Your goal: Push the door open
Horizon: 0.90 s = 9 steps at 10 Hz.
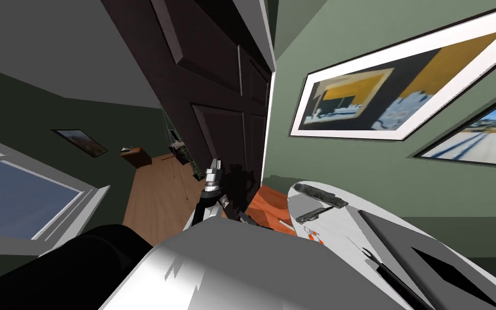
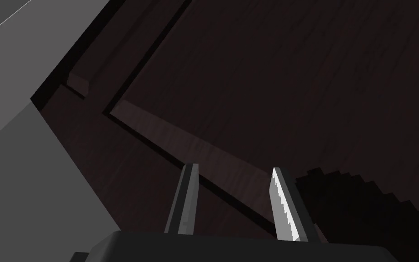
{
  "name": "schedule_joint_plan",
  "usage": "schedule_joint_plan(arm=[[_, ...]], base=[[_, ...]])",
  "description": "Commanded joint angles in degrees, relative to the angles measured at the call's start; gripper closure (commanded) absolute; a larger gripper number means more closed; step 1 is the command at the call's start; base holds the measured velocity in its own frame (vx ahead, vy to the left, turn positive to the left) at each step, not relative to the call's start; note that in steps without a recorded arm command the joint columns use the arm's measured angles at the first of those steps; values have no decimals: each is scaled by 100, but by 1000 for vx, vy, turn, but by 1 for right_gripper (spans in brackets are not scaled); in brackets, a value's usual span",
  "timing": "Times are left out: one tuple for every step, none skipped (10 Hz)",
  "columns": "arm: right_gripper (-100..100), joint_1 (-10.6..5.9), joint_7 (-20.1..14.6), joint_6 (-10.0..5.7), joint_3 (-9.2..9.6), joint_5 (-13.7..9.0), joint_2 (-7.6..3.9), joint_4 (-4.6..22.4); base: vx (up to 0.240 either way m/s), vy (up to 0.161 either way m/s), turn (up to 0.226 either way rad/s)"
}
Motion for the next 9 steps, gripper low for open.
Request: schedule_joint_plan(arm=[[-100,0,16,-27,-35,-7,37,67],[-100,-2,26,-46,-57,-11,64,116],[-100,-3,35,-63,-78,-15,89,161],[-100,-4,43,-78,-96,-18,110,200],[-100,-5,50,-90,-111,-21,128,232],[-100,-6,56,-101,-124,-24,143,260],[-100,-8,51,-94,-116,-22,135,244],[100,-8,51,-94,-116,-22,135,244],[100,-8,51,-94,-116,-22,135,244]], base=[[52,190,68],[70,182,39],[104,178,33],[117,167,43],[107,177,38],[56,174,34],[19,73,-2],[1,-7,-3],[-8,-27,4]])
